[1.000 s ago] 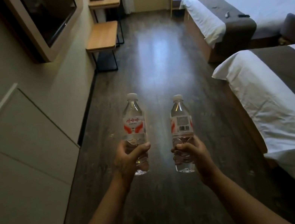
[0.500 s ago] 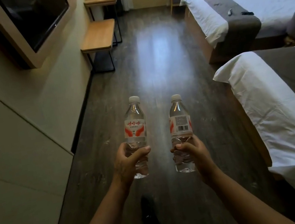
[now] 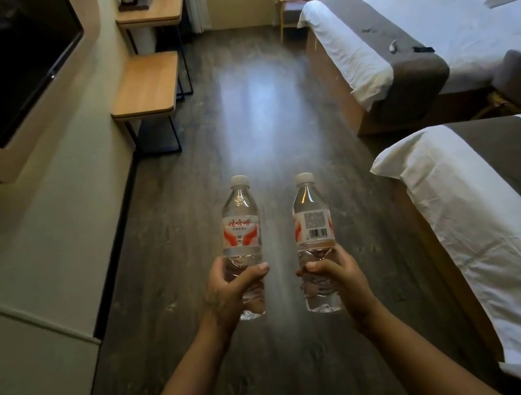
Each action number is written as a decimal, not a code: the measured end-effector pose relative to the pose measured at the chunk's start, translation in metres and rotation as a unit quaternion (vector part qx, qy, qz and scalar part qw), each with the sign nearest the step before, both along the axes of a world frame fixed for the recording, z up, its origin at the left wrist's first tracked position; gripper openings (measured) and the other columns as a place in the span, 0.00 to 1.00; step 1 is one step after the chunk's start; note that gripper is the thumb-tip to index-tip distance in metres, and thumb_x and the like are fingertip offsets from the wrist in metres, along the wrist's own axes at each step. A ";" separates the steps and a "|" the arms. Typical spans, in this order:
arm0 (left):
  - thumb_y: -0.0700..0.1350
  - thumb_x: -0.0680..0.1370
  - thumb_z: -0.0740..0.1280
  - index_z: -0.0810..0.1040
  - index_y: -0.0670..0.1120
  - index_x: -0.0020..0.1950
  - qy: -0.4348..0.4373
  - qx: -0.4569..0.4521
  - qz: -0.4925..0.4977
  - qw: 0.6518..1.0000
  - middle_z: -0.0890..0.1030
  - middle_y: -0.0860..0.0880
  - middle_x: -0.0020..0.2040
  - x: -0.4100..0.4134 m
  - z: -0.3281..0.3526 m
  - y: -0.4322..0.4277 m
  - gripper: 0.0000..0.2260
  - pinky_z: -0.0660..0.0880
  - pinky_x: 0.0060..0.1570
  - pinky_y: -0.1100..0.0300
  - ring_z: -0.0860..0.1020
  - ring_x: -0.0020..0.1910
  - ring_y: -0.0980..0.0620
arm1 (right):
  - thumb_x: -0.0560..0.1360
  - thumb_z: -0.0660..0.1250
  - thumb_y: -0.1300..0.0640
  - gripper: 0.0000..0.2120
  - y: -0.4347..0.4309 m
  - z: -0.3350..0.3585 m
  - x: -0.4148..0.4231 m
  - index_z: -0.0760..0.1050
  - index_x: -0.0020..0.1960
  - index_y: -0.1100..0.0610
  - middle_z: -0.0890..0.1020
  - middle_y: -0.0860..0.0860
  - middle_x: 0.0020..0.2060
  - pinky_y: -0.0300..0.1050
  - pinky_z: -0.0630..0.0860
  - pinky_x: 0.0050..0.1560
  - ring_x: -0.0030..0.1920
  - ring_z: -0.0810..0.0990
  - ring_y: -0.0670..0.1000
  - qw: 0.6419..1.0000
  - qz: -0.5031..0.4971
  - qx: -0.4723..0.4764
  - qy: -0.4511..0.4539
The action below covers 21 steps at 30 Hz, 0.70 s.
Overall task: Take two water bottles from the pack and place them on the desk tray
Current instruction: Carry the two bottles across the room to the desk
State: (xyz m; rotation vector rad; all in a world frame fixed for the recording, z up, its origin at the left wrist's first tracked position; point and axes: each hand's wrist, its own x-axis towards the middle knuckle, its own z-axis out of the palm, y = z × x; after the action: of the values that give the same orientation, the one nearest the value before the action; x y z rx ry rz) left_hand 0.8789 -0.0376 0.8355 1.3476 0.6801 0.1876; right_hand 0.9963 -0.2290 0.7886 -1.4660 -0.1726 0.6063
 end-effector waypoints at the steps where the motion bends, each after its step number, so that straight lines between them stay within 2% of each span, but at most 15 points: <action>1: 0.60 0.61 0.80 0.77 0.44 0.69 -0.001 0.003 0.000 1.000 0.87 0.41 0.60 0.013 0.001 0.009 0.40 0.85 0.60 0.40 0.88 0.57 0.39 | 0.71 0.78 0.49 0.29 0.010 0.002 0.012 0.76 0.70 0.52 0.89 0.54 0.57 0.45 0.87 0.48 0.54 0.91 0.57 1.000 0.000 0.001 0.003; 6: 0.61 0.61 0.79 0.77 0.44 0.70 0.003 0.009 0.001 1.000 0.86 0.40 0.61 0.095 0.000 0.056 0.41 0.84 0.62 0.37 0.86 0.59 0.38 | 0.68 0.78 0.45 0.32 0.057 0.004 0.092 0.77 0.70 0.52 0.89 0.53 0.57 0.45 0.87 0.48 0.54 0.90 0.57 1.000 -0.006 0.001 -0.005; 9: 0.60 0.60 0.79 0.78 0.45 0.67 0.006 0.006 0.002 1.000 0.87 0.40 0.60 0.154 -0.004 0.086 0.40 0.85 0.59 0.40 0.87 0.57 0.37 | 0.67 0.78 0.44 0.33 0.084 -0.001 0.152 0.76 0.70 0.51 0.89 0.53 0.58 0.45 0.87 0.49 0.55 0.90 0.56 1.000 -0.006 -0.003 -0.006; 12: 0.59 0.59 0.80 0.79 0.46 0.65 0.005 0.007 0.010 1.000 0.88 0.41 0.58 0.218 -0.003 0.111 0.38 0.86 0.56 0.41 0.89 0.55 0.38 | 0.67 0.78 0.46 0.33 0.110 -0.005 0.219 0.76 0.70 0.53 0.89 0.55 0.57 0.45 0.87 0.49 0.54 0.90 0.57 1.000 -0.004 0.005 0.000; 16: 0.59 0.59 0.79 0.79 0.46 0.66 0.015 0.012 0.009 1.000 0.88 0.41 0.58 0.309 0.002 0.142 0.38 0.85 0.59 0.39 0.88 0.56 0.38 | 0.68 0.78 0.48 0.31 0.144 -0.008 0.314 0.77 0.70 0.52 0.90 0.54 0.57 0.44 0.87 0.47 0.53 0.91 0.57 1.000 -0.001 0.015 0.015; 21: 0.60 0.58 0.79 0.80 0.46 0.63 0.011 0.020 0.025 0.999 0.89 0.42 0.57 0.415 0.009 0.181 0.36 0.86 0.55 0.44 0.89 0.55 0.39 | 0.73 0.76 0.54 0.25 0.187 -0.006 0.429 0.77 0.69 0.52 0.90 0.55 0.57 0.44 0.87 0.47 0.53 0.91 0.57 1.000 0.006 0.013 0.021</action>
State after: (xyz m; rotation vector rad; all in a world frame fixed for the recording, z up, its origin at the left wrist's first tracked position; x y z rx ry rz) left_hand 1.2940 0.1436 0.8442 1.3742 0.7320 0.2286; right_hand 1.4258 -0.0424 0.7826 -1.4269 -0.1561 0.6408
